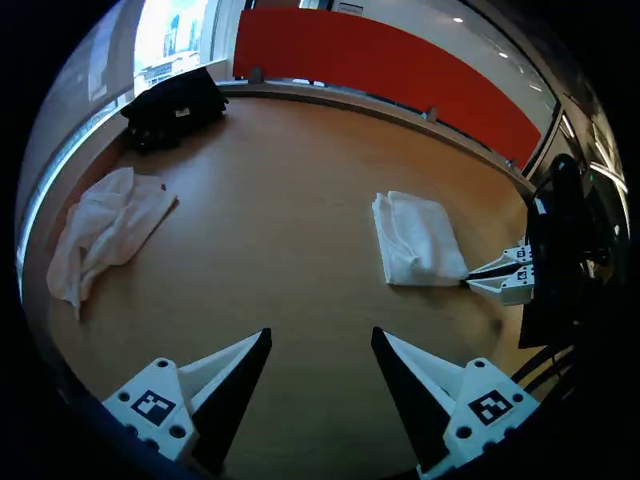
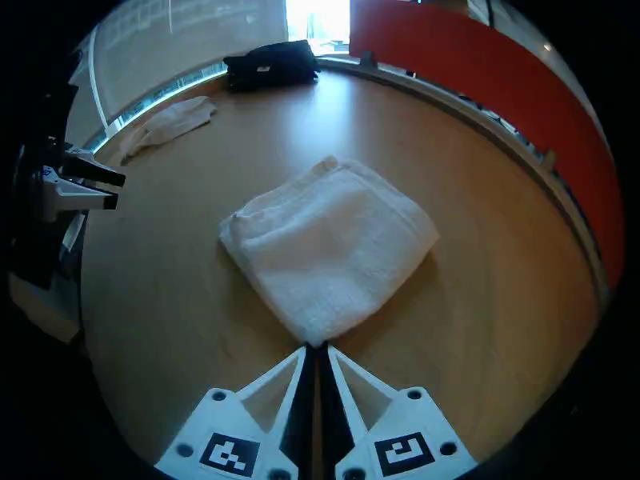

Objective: Fold towel

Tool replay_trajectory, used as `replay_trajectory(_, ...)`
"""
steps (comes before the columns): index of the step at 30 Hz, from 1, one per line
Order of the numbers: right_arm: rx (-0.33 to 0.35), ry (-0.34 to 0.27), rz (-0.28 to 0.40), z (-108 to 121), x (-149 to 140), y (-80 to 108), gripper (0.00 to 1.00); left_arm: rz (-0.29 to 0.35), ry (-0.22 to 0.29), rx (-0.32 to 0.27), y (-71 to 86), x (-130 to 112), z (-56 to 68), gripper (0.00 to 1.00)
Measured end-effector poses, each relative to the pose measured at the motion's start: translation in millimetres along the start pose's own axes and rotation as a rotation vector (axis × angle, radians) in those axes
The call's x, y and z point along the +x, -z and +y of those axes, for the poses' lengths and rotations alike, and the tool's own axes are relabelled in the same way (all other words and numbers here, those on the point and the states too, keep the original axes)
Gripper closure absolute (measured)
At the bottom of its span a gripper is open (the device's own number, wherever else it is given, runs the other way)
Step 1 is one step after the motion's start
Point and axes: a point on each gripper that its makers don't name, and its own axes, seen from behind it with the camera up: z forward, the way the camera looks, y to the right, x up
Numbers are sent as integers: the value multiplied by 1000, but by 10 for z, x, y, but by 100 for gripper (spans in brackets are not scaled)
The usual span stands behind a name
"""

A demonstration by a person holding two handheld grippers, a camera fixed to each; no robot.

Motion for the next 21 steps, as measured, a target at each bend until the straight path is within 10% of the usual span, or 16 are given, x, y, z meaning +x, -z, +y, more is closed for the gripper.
replay_trajectory(21,-57,97,134,183,830,473,97,35,-18,-14,21,195,26,7)
